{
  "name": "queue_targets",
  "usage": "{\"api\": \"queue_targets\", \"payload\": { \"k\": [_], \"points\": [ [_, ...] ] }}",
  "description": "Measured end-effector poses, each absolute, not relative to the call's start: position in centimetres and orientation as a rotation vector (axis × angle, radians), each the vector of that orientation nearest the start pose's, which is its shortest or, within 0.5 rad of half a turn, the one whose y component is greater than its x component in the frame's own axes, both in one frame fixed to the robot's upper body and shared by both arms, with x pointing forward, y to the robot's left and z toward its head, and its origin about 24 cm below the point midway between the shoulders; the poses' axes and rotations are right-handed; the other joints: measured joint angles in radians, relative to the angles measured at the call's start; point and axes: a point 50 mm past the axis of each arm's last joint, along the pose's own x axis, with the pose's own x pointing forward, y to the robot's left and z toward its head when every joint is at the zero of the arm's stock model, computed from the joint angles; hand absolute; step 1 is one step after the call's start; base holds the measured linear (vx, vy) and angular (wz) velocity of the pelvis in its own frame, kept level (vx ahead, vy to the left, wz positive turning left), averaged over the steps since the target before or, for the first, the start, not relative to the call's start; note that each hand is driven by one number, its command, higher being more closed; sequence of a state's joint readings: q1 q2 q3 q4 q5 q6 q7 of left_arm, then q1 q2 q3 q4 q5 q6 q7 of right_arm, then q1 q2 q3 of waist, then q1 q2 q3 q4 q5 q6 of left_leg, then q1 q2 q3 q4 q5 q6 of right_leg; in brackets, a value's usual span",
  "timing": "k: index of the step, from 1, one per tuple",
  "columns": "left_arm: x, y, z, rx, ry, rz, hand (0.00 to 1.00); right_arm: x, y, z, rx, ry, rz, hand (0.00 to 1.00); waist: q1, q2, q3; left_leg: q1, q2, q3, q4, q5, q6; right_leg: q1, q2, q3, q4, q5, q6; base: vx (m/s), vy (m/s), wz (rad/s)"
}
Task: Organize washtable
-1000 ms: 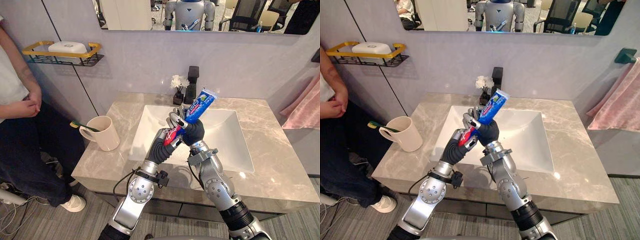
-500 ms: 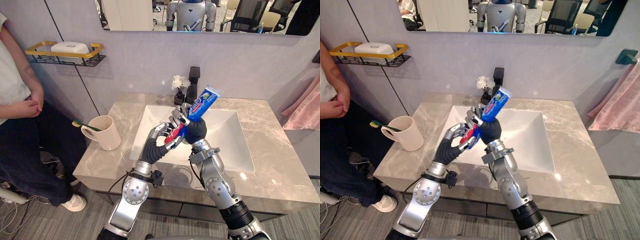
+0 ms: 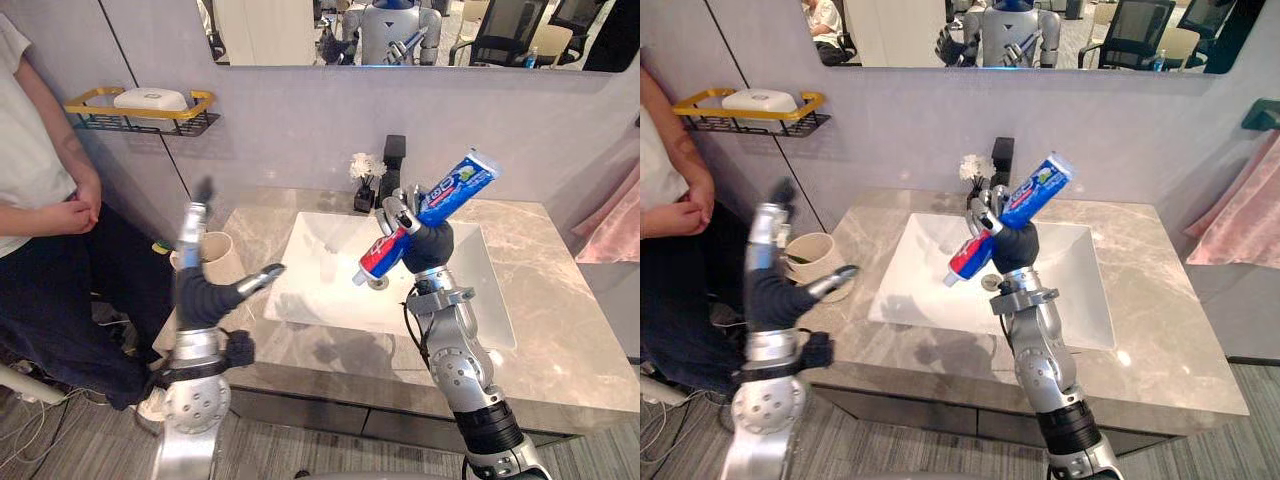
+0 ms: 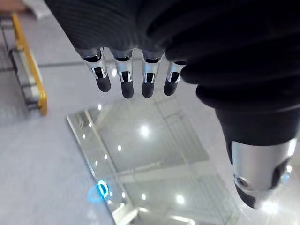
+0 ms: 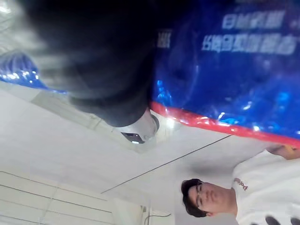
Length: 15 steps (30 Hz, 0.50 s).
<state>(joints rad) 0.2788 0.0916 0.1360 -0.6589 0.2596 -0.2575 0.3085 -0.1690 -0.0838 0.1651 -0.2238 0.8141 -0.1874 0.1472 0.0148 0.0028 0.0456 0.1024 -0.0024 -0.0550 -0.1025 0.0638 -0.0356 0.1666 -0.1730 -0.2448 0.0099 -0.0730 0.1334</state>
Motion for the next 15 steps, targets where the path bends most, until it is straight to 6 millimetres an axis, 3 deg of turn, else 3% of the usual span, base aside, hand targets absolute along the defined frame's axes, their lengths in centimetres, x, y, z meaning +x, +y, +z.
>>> {"api": "queue_targets", "payload": {
  "k": [6,11,15],
  "points": [
    [13.9,25.7,13.8,0.211,-0.562,0.784,0.00,26.0,-13.1,14.3,0.723,-0.508,0.339,1.00,0.007,0.002,0.001,-0.008,-0.001,-0.014,0.000,0.000,0.000,0.004,0.001,-0.010,-0.006,0.000,0.000,0.00,-0.018,0.08],
    [13.0,28.9,8.2,0.030,-0.324,0.933,0.00,25.9,-14.5,14.1,0.719,-0.525,0.267,1.00,0.029,0.004,0.002,-0.014,-0.001,-0.023,0.000,0.000,0.000,0.003,0.001,-0.028,-0.006,-0.002,-0.001,-0.02,-0.018,0.06],
    [11.9,29.5,3.6,-0.085,-0.122,0.978,0.00,25.9,-14.7,14.1,0.719,-0.528,0.256,1.00,0.032,0.001,0.004,-0.018,-0.001,-0.026,0.000,0.000,-0.001,0.002,0.000,-0.033,-0.006,-0.003,-0.001,-0.01,-0.009,0.03]
  ]
}}
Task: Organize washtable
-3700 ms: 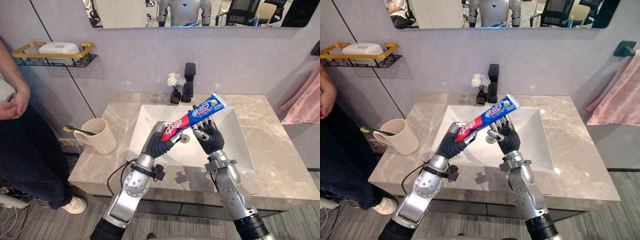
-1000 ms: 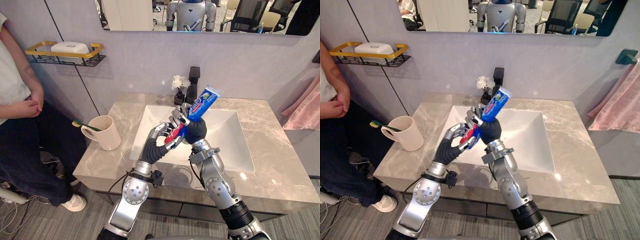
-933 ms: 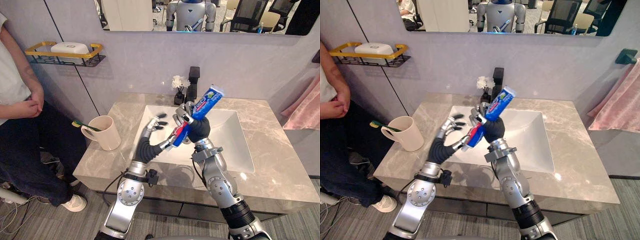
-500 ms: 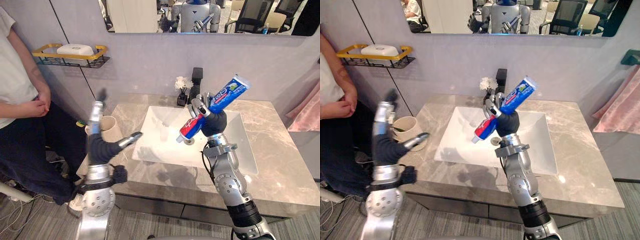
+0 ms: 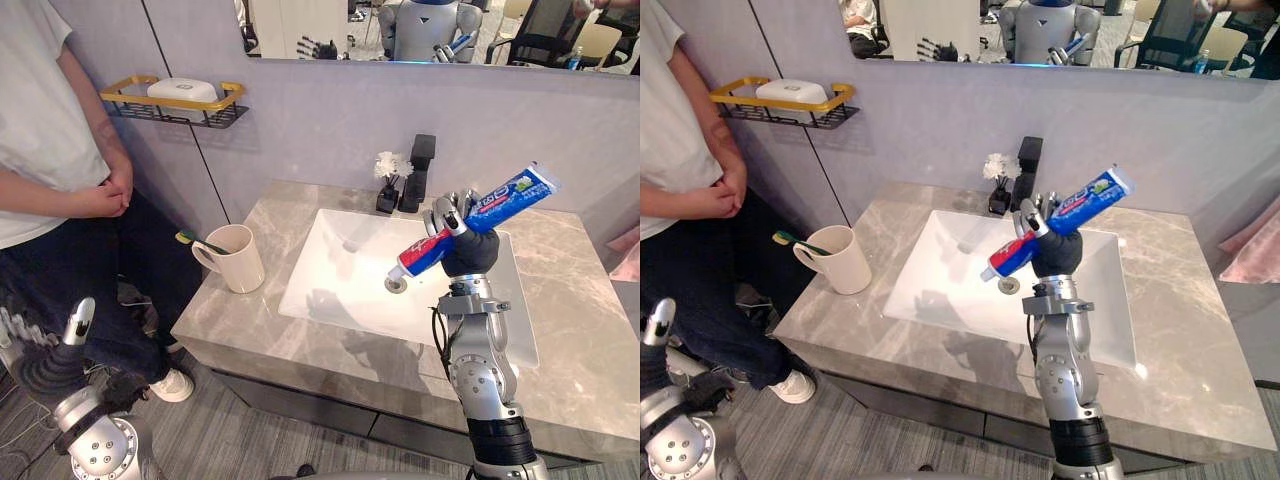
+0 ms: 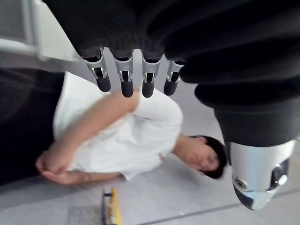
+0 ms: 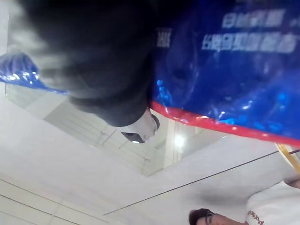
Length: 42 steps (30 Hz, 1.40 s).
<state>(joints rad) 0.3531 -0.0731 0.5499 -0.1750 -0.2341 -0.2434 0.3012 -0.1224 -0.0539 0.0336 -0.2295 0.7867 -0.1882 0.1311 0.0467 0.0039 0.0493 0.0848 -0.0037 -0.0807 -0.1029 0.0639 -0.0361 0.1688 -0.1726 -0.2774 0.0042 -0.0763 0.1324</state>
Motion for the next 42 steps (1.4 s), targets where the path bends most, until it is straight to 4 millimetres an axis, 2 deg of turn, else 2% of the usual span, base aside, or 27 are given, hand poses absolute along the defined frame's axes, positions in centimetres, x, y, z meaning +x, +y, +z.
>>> {"api": "queue_targets", "payload": {
  "k": [2,3,4,9,12,17,21,28,36,38,42],
  "points": [
    [11.1,29.5,1.2,-0.101,-0.001,0.975,0.00,25.9,-14.8,14.1,0.719,-0.531,0.250,1.00,0.000,-0.001,0.001,-0.001,0.000,-0.001,0.000,0.000,0.000,-0.001,-0.001,-0.002,0.002,-0.002,0.000,-0.01,-0.011,0.02],
    [10.7,29.1,-0.7,-0.120,0.094,0.959,0.00,25.9,-15.0,14.1,0.717,-0.533,0.245,1.00,0.000,-0.002,0.002,-0.002,0.000,-0.003,0.000,0.000,0.000,-0.001,-0.001,-0.005,0.002,-0.004,0.000,-0.02,-0.023,0.06],
    [10.7,28.9,-1.5,-0.128,0.131,0.950,0.00,25.9,-15.1,14.1,0.716,-0.535,0.242,1.00,0.001,-0.004,0.003,-0.003,0.000,-0.004,0.000,0.000,0.000,-0.001,-0.001,-0.008,0.003,-0.006,-0.001,-0.02,-0.020,0.09],
    [9.2,25.9,-7.8,-0.188,0.463,0.836,0.00,25.9,-15.1,14.1,0.709,-0.535,0.240,1.00,0.002,-0.023,0.010,-0.028,0.001,-0.025,0.000,0.000,-0.001,-0.020,-0.001,-0.024,0.010,-0.013,-0.003,-0.01,-0.019,0.09],
    [8.0,24.5,-10.0,-0.200,0.602,0.787,0.00,25.9,-15.1,14.0,0.701,-0.530,0.237,1.00,0.007,-0.032,0.010,-0.038,0.001,-0.027,0.000,0.002,-0.002,-0.030,-0.003,-0.024,0.010,-0.011,0.000,0.00,0.000,0.00],
    [7.4,22.4,-12.2,-0.197,0.740,0.668,0.00,26.0,-15.2,13.9,0.683,-0.522,0.230,1.00,0.022,-0.035,0.012,-0.042,-0.005,-0.035,0.002,0.002,-0.002,-0.032,-0.003,-0.026,0.010,-0.011,0.000,0.00,-0.004,0.02],
    [7.0,20.4,-13.5,-0.186,0.837,0.540,0.00,26.1,-14.6,13.5,0.648,-0.488,0.250,1.00,0.023,-0.040,0.014,-0.051,0.002,-0.047,0.006,0.007,-0.006,-0.033,0.000,-0.027,0.013,-0.011,0.000,-0.02,-0.024,0.05],
    [8.0,20.7,-13.8,-0.097,0.858,0.421,0.00,26.5,-14.0,13.4,0.604,-0.475,0.264,1.00,0.025,-0.047,0.018,-0.055,0.007,-0.057,0.001,0.010,-0.010,-0.036,0.009,-0.033,0.021,-0.014,-0.005,-0.05,-0.022,0.04],
    [9.1,20.7,-13.7,-0.008,0.853,0.302,0.00,27.6,-11.6,16.8,0.496,-0.576,0.368,1.00,0.030,-0.058,0.024,-0.075,0.020,-0.076,0.006,0.016,-0.018,-0.047,0.019,-0.052,0.024,-0.016,-0.009,-0.02,-0.030,0.06],
    [9.7,20.5,-13.6,-0.002,0.843,0.284,0.00,28.0,-11.1,17.6,0.457,-0.597,0.388,1.00,0.053,-0.059,0.025,-0.083,0.020,-0.085,0.006,0.023,-0.020,-0.051,0.021,-0.058,0.025,-0.016,-0.009,0.00,-0.022,0.10],
    [10.2,20.4,-13.5,0.022,0.834,0.248,0.00,28.7,-9.8,19.0,0.390,-0.631,0.430,1.00,0.065,-0.060,0.026,-0.091,0.020,-0.106,0.007,0.028,-0.023,-0.048,0.025,-0.079,0.025,-0.017,-0.011,-0.01,-0.024,0.16]
  ]
}}
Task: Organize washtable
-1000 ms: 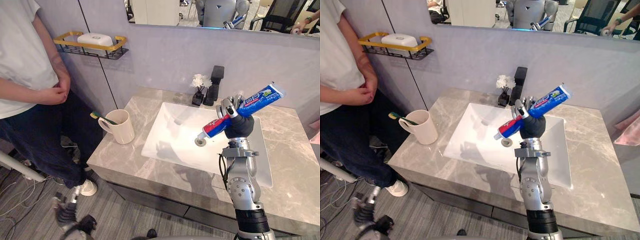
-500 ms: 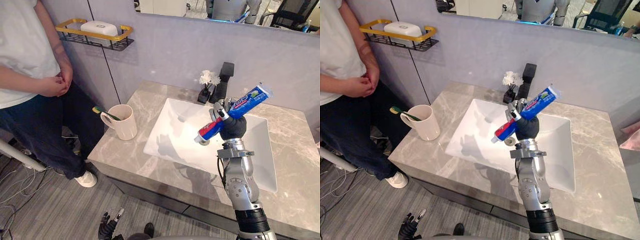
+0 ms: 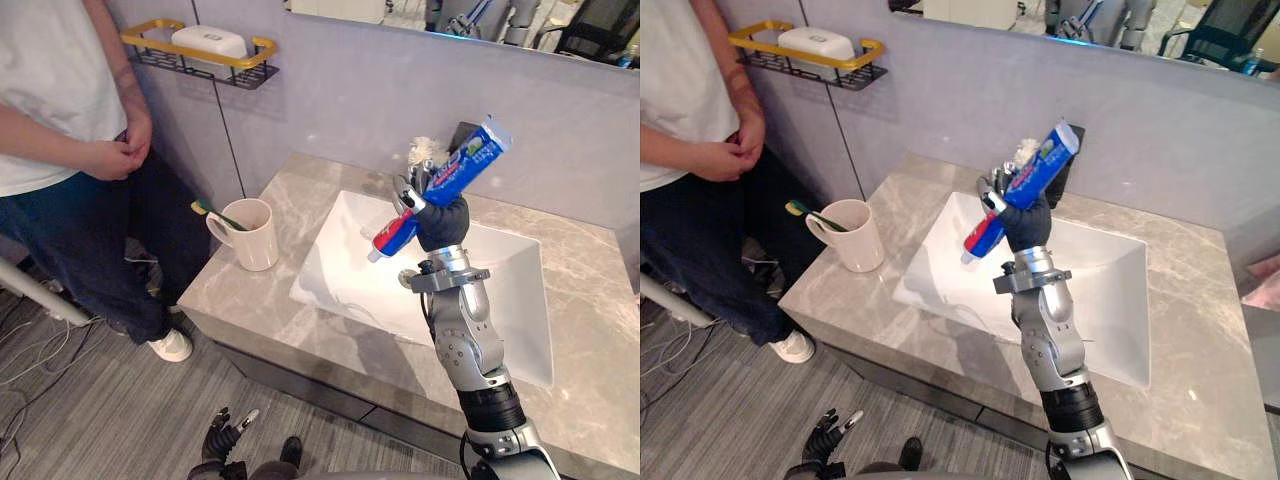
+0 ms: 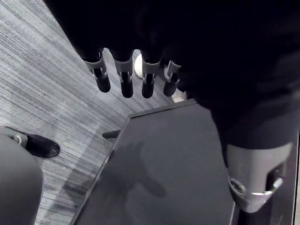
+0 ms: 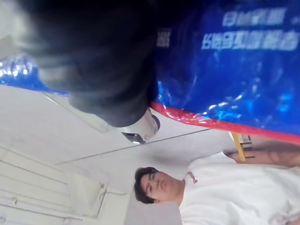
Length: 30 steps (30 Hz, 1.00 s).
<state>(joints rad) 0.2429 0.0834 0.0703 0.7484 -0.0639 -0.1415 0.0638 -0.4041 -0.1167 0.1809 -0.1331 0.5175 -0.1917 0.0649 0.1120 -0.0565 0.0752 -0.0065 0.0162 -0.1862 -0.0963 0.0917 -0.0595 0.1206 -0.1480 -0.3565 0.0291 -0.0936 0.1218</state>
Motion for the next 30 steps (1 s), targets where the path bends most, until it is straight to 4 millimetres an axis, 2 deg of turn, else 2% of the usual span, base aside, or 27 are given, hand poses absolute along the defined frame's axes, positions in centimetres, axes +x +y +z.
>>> {"api": "queue_targets", "payload": {
  "k": [1,6,12,16,21,23,30],
  "points": [
    [10.4,20.3,-13.5,0.021,0.828,0.245,0.00,28.9,-9.4,19.7,0.367,-0.650,0.443,1.00,0.012,-0.002,0.001,0.000,0.000,-0.004,0.000,0.001,-0.001,0.002,0.002,-0.004,0.000,-0.001,-0.002,-0.03,-0.020,0.08],
    [10.5,20.5,-13.4,0.038,0.826,0.228,0.00,29.4,-7.8,22.0,0.275,-0.721,0.490,1.00,0.016,-0.006,0.008,-0.017,0.002,-0.035,-0.003,0.009,-0.006,0.002,0.010,-0.035,0.003,-0.004,-0.007,-0.05,-0.026,0.18],
    [10.5,20.6,-13.4,0.052,0.822,0.218,0.00,30.5,-6.4,23.7,0.188,-0.754,0.500,1.00,0.044,-0.005,0.011,-0.030,0.002,-0.060,-0.006,0.017,-0.007,0.001,0.011,-0.060,0.004,-0.006,-0.007,-0.03,-0.020,0.13],
    [10.3,20.8,-13.5,0.095,0.835,0.184,0.00,31.2,-6.3,25.0,0.116,-0.785,0.467,1.00,0.069,-0.009,0.018,-0.037,0.001,-0.070,-0.002,0.019,-0.007,0.001,0.011,-0.071,0.003,-0.006,-0.007,-0.01,-0.015,0.10],
    [10.0,21.1,-13.6,0.120,0.852,0.174,0.00,32.5,-5.9,27.3,0.028,-0.829,0.424,1.00,0.078,-0.012,0.040,-0.055,0.001,-0.093,-0.001,0.028,-0.011,-0.001,0.014,-0.098,0.003,-0.007,-0.006,-0.02,-0.017,0.15],
    [10.0,21.0,-13.7,0.127,0.853,0.168,0.00,32.9,-5.9,27.6,0.019,-0.824,0.407,1.00,0.093,-0.012,0.040,-0.057,0.001,-0.096,-0.001,0.028,-0.011,-0.002,0.015,-0.100,0.002,-0.007,-0.006,-0.01,-0.016,0.05],
    [10.0,21.0,-13.7,0.136,0.854,0.156,0.00,34.4,-5.8,28.6,-0.012,-0.801,0.368,1.00,0.117,-0.008,0.053,-0.067,0.003,-0.109,-0.001,0.031,-0.015,-0.004,0.025,-0.112,0.000,-0.008,-0.009,-0.01,-0.014,0.05]
  ]
}}
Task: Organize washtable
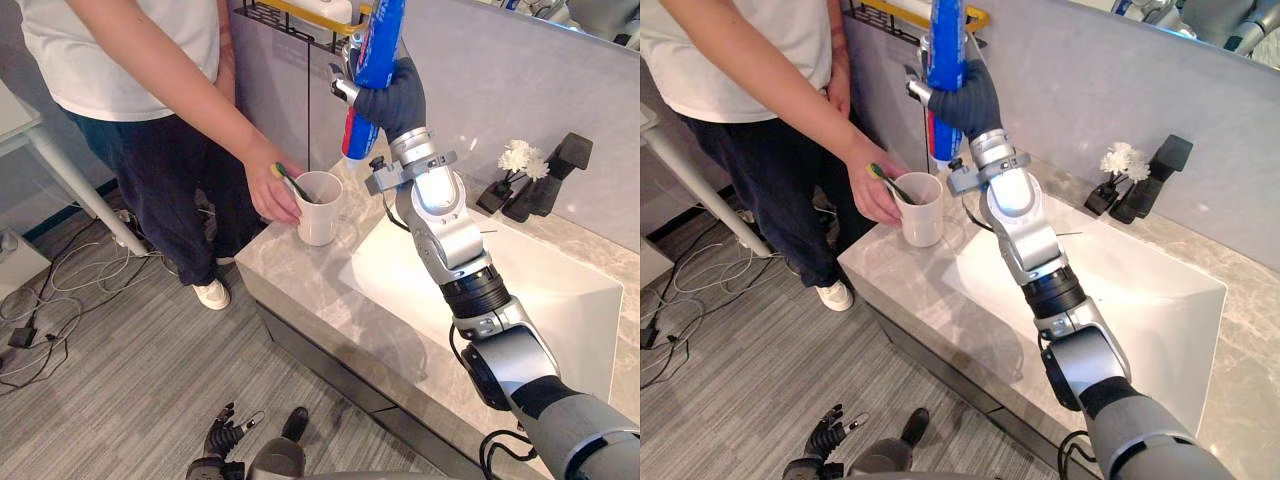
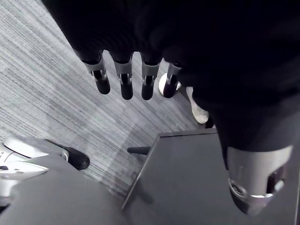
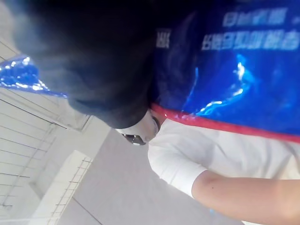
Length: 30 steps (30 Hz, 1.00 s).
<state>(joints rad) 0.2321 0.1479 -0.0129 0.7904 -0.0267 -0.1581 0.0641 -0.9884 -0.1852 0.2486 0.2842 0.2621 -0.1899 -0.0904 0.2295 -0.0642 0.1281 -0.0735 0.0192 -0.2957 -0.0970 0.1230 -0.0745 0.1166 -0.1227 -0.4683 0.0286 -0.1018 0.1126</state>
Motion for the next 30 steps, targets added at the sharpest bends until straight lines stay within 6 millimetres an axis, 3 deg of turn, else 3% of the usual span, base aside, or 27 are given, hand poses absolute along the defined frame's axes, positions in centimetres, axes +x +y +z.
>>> {"api": "queue_targets", "payload": {
  "k": [4,22,30],
  "points": [
    [9.9,21.0,-13.7,0.156,0.863,0.134,0.00,34.6,-5.6,29.3,-0.021,-0.806,0.367,1.00,0.005,0.001,0.019,-0.006,0.008,-0.001,0.000,0.001,-0.001,-0.002,0.004,-0.006,0.000,-0.002,-0.004,-0.01,-0.016,0.04],
    [10.3,20.6,-13.7,0.178,0.857,0.098,0.00,35.9,-5.6,28.5,-0.034,-0.733,0.333,1.00,0.011,0.015,0.032,-0.014,0.018,0.011,0.001,0.003,-0.006,-0.008,0.016,0.003,-0.012,-0.004,-0.007,0.00,-0.006,-0.01],
    [10.2,20.6,-13.8,0.180,0.869,0.097,0.00,35.5,-4.2,28.3,-0.027,-0.732,0.393,1.00,0.004,0.020,0.035,0.004,0.019,0.021,0.001,0.001,-0.007,0.002,0.016,0.013,-0.011,-0.004,-0.008,-0.01,-0.002,-0.03]
  ]
}}
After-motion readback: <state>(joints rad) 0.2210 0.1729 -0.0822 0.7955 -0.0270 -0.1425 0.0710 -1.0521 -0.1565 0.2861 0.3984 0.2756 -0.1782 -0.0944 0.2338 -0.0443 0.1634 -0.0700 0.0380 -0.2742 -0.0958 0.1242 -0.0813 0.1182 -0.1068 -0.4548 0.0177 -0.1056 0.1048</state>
